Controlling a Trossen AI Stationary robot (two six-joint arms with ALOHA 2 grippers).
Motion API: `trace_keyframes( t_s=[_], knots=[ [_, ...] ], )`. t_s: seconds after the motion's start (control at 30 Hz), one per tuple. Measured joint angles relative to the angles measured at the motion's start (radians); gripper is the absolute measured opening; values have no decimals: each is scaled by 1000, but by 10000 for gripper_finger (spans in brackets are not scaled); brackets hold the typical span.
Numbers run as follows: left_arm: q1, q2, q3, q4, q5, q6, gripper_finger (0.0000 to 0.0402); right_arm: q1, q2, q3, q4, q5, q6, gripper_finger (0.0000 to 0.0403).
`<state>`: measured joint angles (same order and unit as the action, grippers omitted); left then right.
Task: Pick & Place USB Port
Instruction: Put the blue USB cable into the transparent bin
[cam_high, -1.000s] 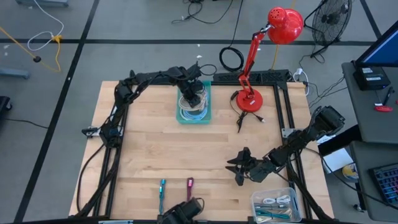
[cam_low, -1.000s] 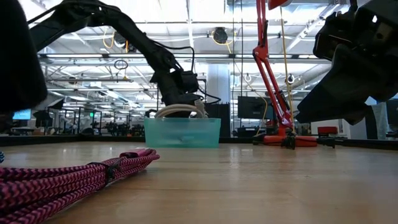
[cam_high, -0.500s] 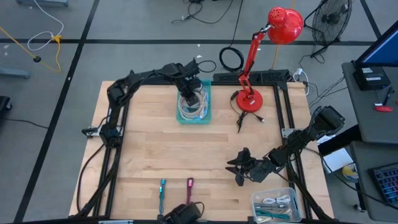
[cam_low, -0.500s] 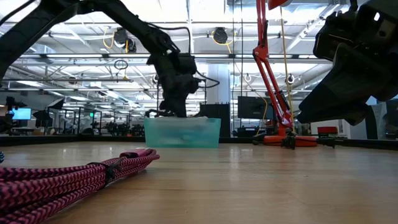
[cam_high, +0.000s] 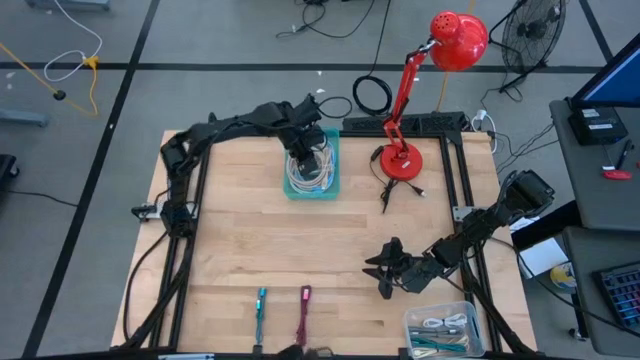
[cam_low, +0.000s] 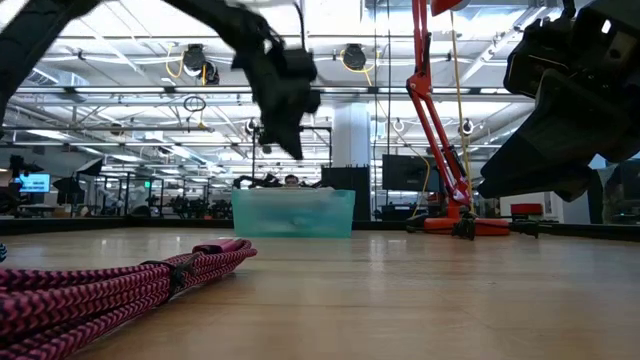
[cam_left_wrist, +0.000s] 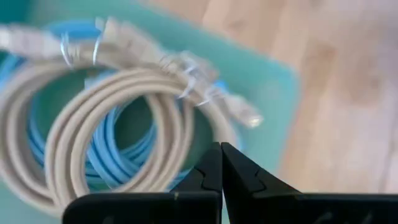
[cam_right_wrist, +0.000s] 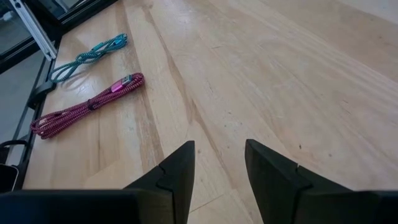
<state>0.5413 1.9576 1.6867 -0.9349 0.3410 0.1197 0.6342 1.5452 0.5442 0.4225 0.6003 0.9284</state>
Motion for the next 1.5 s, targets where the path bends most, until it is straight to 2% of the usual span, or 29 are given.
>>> trace_keyframes(
  t_s=[0.23, 0.33, 0.47, 0.7, 0.83, 0.93, 1.07, 1.23, 1.37, 1.5],
  knots=[
    [-161, -205, 1, -65, -83, -111, 0, 0, 0, 0, 0, 0, 2, 132],
    [-286, -280, 1, -109, -168, -232, 0, 0, 0, 0, 5, 0, 2, 132],
    [-508, -340, 2, -128, -292, -431, 0, 1, 0, 0, 8, 0, 2, 132],
    [-904, -331, 2, -107, -548, -768, 0, 13, 0, 0, 29, 0, 2, 132],
    [-1082, -276, 2, -106, -697, -955, 0, 21, 0, 0, 77, 1, -18, 132],
    [-1185, -229, 2, -106, -754, -1118, 0, 28, 0, 0, 125, 3, -41, 132],
    [-1293, -150, 2, -106, -750, -1376, 0, 36, 0, 0, 173, 3, -77, 132],
    [-1377, -52, 2, -108, -617, -1646, 0, 35, 0, 0, 180, 3, -84, 132],
    [-1410, 14, 2, -109, -539, -1768, 4, 35, 0, 0, 180, 2, -85, 132],
    [-1415, 51, 2, -98, -493, -1794, 27, 35, 0, 0, 180, 1, -91, 132]
  ],
)
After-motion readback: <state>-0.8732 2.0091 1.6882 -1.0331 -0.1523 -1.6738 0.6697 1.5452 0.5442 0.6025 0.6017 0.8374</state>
